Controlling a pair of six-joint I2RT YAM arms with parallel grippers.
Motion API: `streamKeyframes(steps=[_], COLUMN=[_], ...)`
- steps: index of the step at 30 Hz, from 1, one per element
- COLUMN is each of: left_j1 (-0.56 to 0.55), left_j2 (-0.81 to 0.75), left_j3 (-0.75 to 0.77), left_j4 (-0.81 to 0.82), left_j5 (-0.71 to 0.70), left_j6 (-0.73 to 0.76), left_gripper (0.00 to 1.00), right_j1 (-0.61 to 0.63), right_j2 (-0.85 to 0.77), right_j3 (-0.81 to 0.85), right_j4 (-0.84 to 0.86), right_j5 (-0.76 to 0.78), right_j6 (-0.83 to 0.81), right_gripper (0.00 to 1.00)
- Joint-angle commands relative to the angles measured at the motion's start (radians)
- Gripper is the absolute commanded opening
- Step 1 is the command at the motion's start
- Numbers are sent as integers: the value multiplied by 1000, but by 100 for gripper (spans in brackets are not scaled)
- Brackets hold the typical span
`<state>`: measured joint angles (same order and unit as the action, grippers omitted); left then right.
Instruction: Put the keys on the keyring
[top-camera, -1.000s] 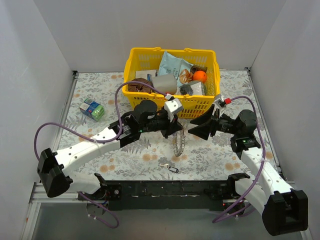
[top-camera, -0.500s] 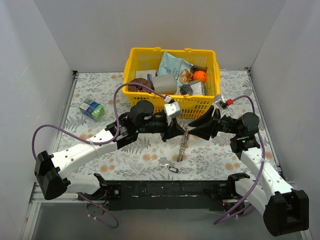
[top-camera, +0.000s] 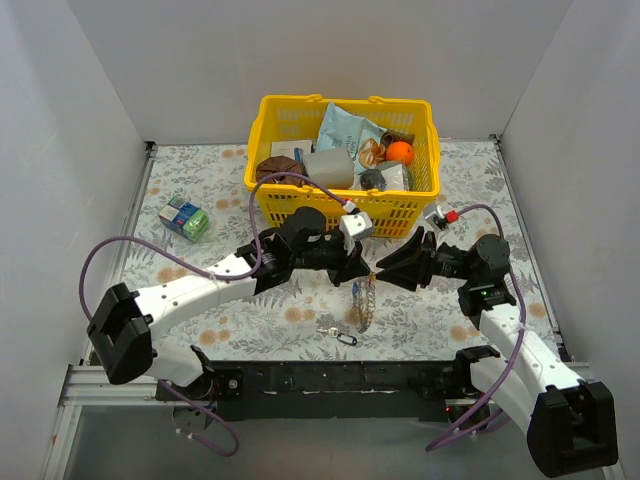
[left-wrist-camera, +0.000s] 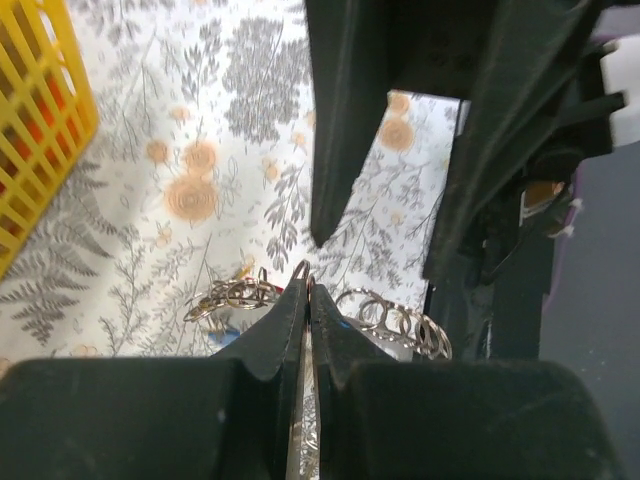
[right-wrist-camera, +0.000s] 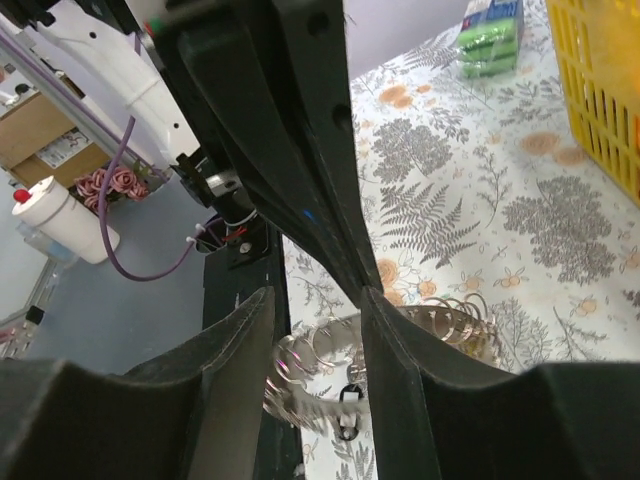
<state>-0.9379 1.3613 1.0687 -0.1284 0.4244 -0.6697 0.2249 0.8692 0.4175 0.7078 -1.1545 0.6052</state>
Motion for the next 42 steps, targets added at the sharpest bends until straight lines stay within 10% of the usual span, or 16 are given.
streamKeyframes(steps=[1, 14, 42], left_j1=[8, 14, 24], left_j2=[28, 93, 28], left_j3=[-49, -82, -87], left_j4=[84, 164, 170], left_j5=[-1, 63, 212], left_j6=[-4, 10, 68], left_gripper=[0, 0, 0], right_j1=[7, -1, -1], right_j2=[-29, -50, 8], right_j3=[-40, -75, -86], right_j4=[-77, -242, -235], right_j5=[39, 61, 56], right_j6=[-93, -237, -246], right_gripper=[48, 68, 64])
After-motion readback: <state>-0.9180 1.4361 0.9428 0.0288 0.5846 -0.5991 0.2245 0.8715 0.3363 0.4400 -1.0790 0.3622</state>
